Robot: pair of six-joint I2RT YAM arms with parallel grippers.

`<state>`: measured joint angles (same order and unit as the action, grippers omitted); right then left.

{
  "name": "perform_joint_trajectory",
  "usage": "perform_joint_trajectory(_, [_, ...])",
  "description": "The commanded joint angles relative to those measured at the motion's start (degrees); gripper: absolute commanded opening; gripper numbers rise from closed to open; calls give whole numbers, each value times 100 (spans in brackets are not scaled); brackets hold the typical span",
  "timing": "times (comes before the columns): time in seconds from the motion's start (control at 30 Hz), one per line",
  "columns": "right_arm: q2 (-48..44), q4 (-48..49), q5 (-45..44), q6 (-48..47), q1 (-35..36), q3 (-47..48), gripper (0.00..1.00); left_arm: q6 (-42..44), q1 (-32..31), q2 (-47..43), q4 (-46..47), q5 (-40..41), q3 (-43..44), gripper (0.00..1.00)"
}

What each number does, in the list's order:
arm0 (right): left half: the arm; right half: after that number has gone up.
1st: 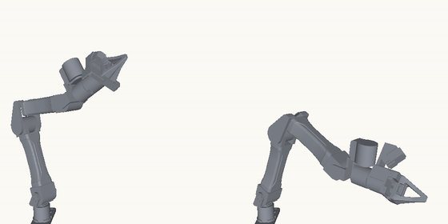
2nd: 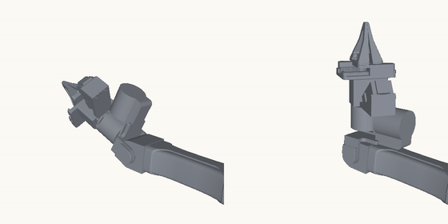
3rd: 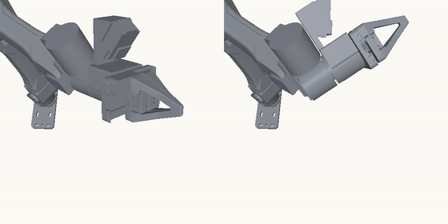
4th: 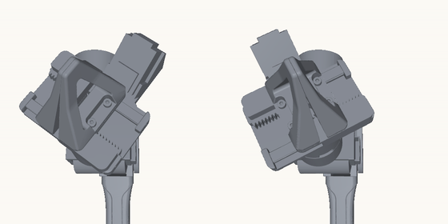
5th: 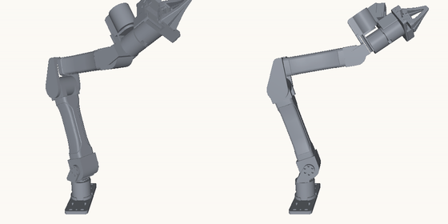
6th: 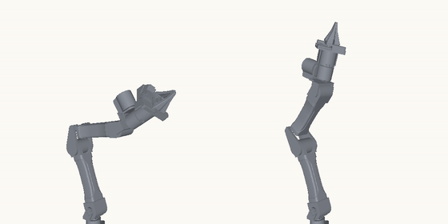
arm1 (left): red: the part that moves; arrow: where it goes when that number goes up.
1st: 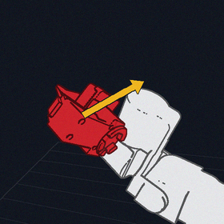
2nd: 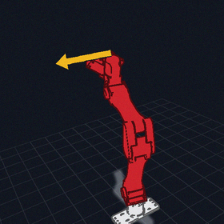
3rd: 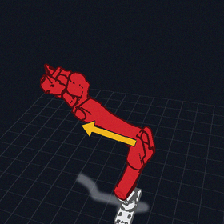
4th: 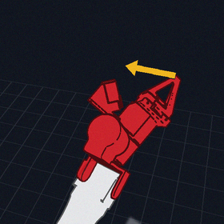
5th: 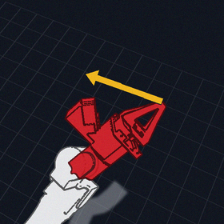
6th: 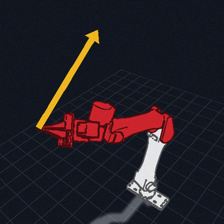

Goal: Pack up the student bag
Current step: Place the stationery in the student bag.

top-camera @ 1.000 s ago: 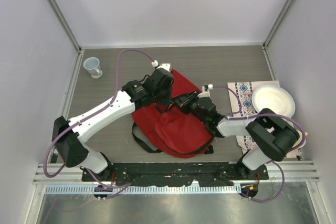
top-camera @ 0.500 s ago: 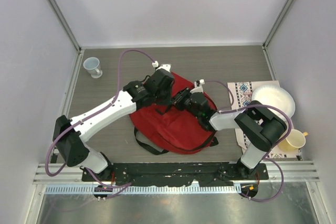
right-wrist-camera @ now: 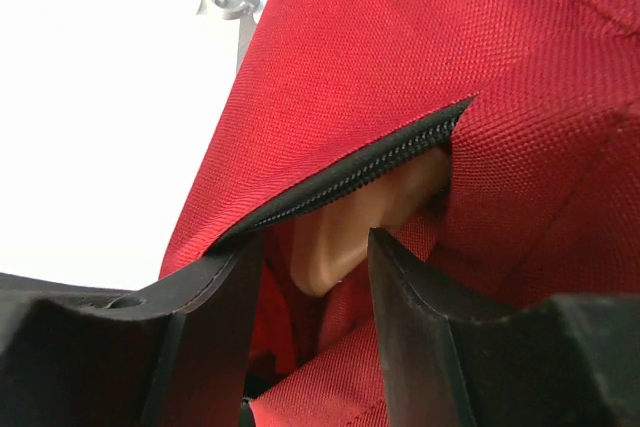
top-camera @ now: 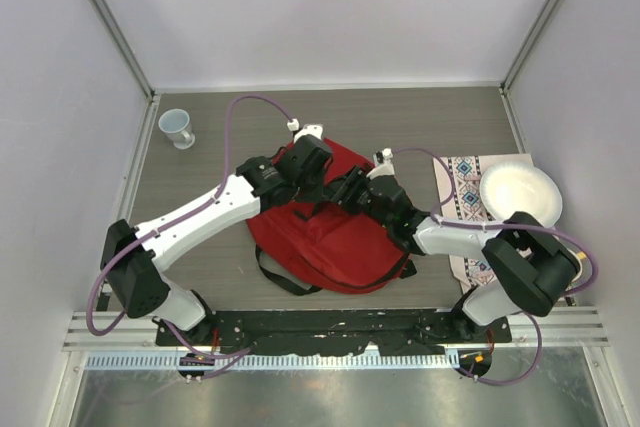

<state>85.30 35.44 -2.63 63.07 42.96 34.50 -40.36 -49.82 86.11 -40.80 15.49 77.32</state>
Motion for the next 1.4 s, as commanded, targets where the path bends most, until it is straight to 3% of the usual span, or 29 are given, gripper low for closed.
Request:
perform_joint_trajectory(0.0, [-251,-275,-124,-304,19,30,49,-60,-1,-182,-25,209,-24,5])
perform_joint_trajectory(0.17, [22,-152,43,-155,11,144,26,-51,-1,-191,10,174,2,5])
perform_joint_trajectory(0.33, [303,-283,52,-110,19,416,16,-33,-1,-226,10,165,-33,6])
perform_joint_trajectory(0.47, [575,-82,184,-198,2,584,16,-42,-1,-217,19,130,-50,6])
perform_joint_trajectory(0.57, [489,-150,343,-391,-24,637,20,-77,-1,-208,-69,209,-59,12])
perform_joint_trajectory(0.7, [-179,-1370,-411,-1128,-24,785,33,-86,8,-261,-201,393,-129,42])
perform_joint_trajectory(0.73, [-450,-2061,-883,-1452,-24,838,36,-95,8,-278,-209,472,-138,50])
perform_joint_trajectory(0.77, [-583,-2389,-1105,-1655,-33,891,37,-121,16,-296,-227,490,-173,62])
perform_joint_trajectory(0.87, [-1127,-3358,-1845,-2087,-24,962,40,-139,51,-366,-210,561,-217,72])
perform_joint_trajectory(1.07, [-1744,-4299,-2469,-2413,-24,953,43,63,60,-287,-87,202,-191,73])
perform_joint_trajectory(1.37, [-1728,-4046,-2058,-2729,-33,1216,44,459,78,63,247,-80,-252,80])
